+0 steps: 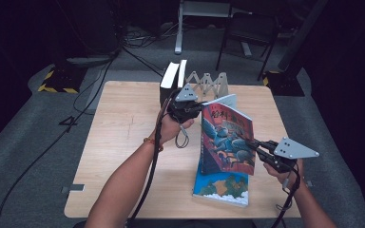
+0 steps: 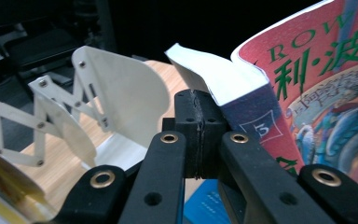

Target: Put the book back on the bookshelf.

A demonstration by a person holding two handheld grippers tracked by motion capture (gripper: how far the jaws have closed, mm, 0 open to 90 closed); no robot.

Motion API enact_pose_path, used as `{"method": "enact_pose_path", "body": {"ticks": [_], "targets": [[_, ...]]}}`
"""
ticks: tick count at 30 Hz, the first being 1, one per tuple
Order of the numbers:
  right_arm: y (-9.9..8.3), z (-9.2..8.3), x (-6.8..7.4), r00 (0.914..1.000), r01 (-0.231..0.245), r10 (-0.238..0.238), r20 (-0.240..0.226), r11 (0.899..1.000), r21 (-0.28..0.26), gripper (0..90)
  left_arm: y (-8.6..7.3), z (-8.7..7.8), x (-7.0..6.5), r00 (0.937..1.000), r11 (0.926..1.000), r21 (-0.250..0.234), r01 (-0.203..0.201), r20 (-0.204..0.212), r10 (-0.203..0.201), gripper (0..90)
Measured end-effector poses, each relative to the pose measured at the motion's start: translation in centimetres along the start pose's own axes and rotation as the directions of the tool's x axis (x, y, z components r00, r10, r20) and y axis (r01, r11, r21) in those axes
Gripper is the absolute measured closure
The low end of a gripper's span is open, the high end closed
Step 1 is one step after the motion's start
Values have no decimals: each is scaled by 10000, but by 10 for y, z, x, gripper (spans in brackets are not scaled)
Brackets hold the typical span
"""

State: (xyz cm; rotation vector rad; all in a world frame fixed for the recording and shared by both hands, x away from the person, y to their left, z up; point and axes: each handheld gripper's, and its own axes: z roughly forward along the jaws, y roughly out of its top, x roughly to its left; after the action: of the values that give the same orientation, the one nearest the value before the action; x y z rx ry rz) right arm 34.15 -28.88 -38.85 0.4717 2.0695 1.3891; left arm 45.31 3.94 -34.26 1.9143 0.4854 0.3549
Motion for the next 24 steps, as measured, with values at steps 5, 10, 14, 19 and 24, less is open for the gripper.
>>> {"method": "enact_pose_path", "body": {"ticks": [5,10,14,19,24], "targets": [[-11,-15,11,9999,3,-5,-113,9999,-159,868,-5,-11,-15,9989,9988,-149,-468,-47,467,863],[-17,-28,19,9996,138,-142,-223,9997,-197,868,-12,-17,-22,9992,9988,-280,-401,32,403,844],[-18,-31,23,9993,231,-239,-292,9993,-287,868,-18,-16,-22,9997,9994,-303,-185,177,190,835],[-19,-31,23,9996,149,-157,-251,9994,-306,870,-28,-15,-18,9993,9995,-227,200,306,-193,710],[-20,-26,25,9996,252,-256,-156,9994,-230,871,-52,-25,-20,9996,9995,313,47,294,-57,610]]}}
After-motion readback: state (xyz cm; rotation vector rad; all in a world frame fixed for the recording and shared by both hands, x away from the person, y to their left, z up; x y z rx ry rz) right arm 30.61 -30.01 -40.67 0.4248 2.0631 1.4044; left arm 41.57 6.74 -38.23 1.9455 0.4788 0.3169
